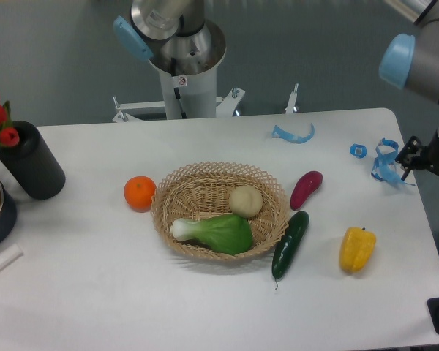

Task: Pick up the yellow pepper from the table
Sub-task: 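Move the open gripper down over the yellow bell pepper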

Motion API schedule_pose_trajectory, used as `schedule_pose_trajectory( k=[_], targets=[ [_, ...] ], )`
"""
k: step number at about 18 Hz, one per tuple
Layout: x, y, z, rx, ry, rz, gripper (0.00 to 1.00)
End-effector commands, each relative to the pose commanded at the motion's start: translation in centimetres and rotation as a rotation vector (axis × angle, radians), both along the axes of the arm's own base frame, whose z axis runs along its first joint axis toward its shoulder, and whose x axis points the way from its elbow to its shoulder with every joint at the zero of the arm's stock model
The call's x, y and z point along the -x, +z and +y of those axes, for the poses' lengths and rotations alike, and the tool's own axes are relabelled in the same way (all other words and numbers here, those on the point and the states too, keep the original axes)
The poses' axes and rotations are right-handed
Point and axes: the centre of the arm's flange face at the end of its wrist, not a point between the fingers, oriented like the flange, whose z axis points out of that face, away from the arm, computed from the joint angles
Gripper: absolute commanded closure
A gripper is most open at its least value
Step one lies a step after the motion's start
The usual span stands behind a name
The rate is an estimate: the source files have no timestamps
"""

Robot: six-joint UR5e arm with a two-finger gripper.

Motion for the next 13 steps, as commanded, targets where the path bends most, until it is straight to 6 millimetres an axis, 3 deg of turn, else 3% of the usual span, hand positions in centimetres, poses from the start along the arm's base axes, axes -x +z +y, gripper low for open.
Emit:
schedule_pose_trajectory(
  k=[4, 7, 11, 13],
  targets=[
    [-0.2, -0.2, 0.1, -0.011, -0.001, -0.007, 0.0],
    [-0.7, -1.6, 0.3, -0.037, 0.008, 0.003, 0.0],
    [-1.7, -4.2, -0.9, -0.13, 0.016, 0.032, 0.0],
    [-2.1, -3.9, -1.2, -0.188, 0.019, 0.082, 0.0]
  ],
)
